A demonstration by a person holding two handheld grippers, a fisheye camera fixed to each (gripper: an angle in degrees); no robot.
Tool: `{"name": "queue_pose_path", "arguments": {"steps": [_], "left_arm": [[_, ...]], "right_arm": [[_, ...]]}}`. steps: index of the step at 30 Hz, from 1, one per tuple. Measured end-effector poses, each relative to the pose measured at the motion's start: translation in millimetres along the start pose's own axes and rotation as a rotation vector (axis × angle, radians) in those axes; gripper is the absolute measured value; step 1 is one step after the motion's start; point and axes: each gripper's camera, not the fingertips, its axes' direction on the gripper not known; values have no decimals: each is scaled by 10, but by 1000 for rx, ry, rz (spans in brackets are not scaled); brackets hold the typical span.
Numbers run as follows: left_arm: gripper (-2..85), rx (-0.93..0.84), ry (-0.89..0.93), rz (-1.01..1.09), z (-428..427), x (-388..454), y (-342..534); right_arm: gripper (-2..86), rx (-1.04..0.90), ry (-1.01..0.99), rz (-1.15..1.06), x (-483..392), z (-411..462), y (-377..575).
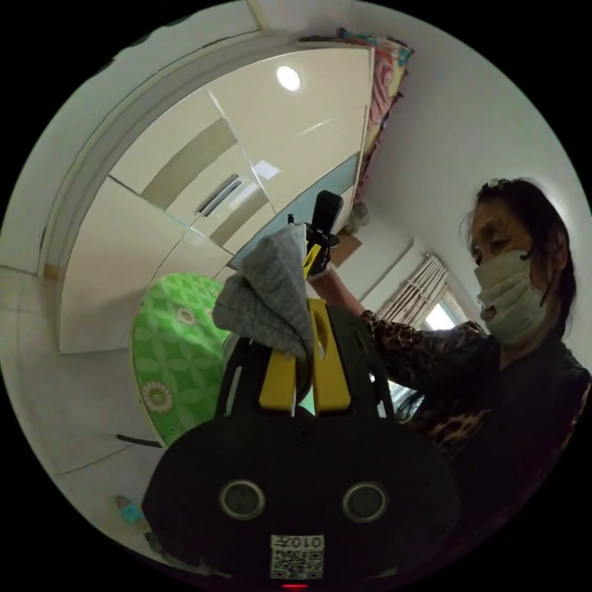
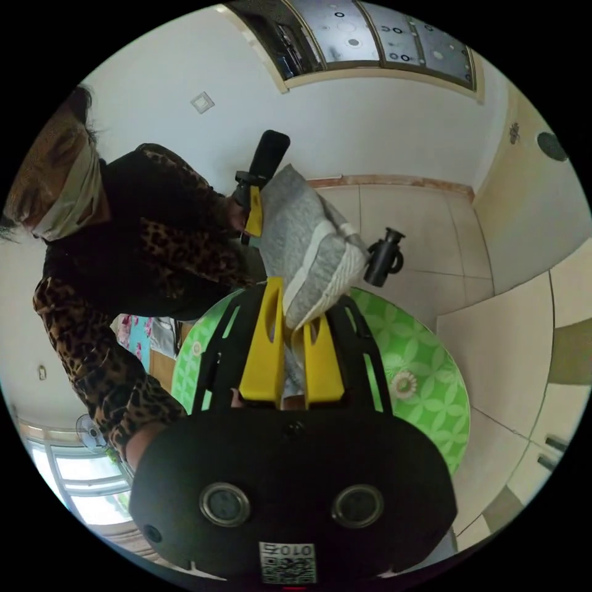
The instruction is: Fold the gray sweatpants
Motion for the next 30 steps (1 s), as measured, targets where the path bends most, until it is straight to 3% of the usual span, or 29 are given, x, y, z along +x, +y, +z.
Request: {"name": "queue_pose_path", "arguments": {"steps": [9, 17, 23, 30], "left_arm": [[77, -110, -27, 141, 1050, 919, 587], [77, -320, -78, 252, 2321, 1772, 1525], [72, -649, -312, 291, 3606, 2076, 2621], [22, -745, -506, 328, 4154, 2387, 3316]], "right_arm": [[47, 48, -17, 80, -923, 175, 1358], [62, 60, -11, 197, -1896, 784, 2869], [86, 70, -73, 606, -2421, 1717, 4535], [128, 605, -381, 925, -3275, 2509, 5868]]}}
